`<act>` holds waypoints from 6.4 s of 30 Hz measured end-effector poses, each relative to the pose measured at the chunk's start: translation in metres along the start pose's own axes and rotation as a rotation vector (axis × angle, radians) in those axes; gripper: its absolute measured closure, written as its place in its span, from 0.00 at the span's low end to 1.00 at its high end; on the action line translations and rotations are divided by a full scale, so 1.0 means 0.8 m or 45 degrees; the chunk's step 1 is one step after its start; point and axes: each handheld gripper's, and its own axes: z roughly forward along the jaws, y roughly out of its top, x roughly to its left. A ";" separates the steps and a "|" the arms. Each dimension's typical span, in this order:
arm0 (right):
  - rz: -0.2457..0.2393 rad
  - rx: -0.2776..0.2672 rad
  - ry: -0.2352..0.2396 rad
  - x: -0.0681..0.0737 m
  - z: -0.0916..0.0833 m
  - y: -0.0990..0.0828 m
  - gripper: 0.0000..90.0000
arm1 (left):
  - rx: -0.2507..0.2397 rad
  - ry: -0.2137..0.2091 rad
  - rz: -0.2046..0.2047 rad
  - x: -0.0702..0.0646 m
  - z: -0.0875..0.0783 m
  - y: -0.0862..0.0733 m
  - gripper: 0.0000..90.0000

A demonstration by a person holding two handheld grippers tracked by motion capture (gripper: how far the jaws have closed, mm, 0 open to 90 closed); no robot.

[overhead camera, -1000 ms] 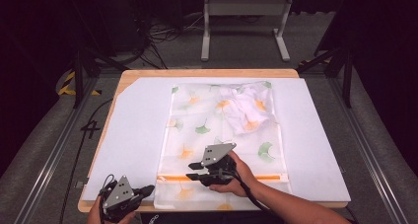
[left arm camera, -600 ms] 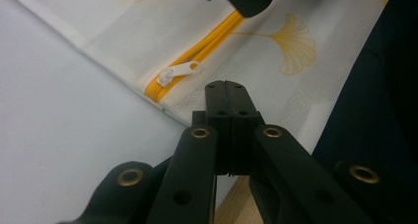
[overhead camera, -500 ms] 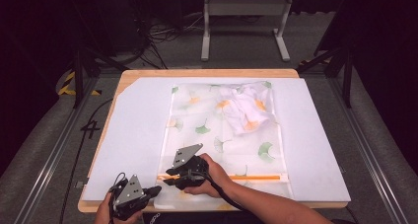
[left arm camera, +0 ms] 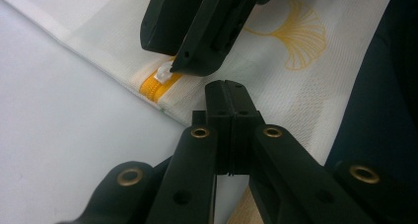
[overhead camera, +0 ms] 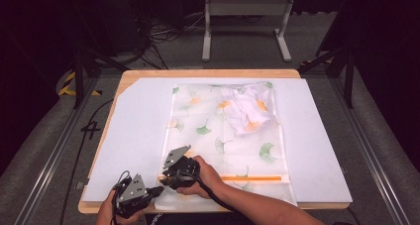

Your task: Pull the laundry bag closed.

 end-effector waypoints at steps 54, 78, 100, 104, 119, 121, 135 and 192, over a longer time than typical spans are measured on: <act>0.265 -0.040 0.205 -0.033 0.002 -0.012 0.91 | -0.001 -0.028 -0.016 0.003 0.001 -0.001 1.00; 0.285 -0.106 0.167 -0.039 -0.009 -0.008 0.88 | -0.002 -0.029 -0.013 0.003 0.001 -0.001 1.00; 0.222 -0.010 0.203 -0.034 0.010 -0.002 0.90 | -0.001 -0.035 -0.015 0.004 0.001 -0.001 1.00; 0.160 0.008 0.155 -0.025 0.010 -0.002 0.94 | -0.002 -0.035 -0.017 0.004 0.001 -0.001 1.00; 0.243 -0.033 0.206 -0.023 0.005 -0.010 1.00 | -0.004 -0.038 -0.019 0.004 0.001 -0.001 1.00; 0.239 -0.034 0.208 -0.023 0.006 -0.010 0.99 | -0.002 -0.038 -0.019 0.004 0.001 -0.001 1.00; 0.266 -0.040 0.134 -0.011 0.011 -0.011 1.00 | 0.000 -0.039 -0.014 0.004 0.001 -0.001 1.00; 0.194 -0.017 0.108 -0.015 -0.012 -0.027 1.00 | 0.019 0.072 0.057 0.011 0.009 0.009 1.00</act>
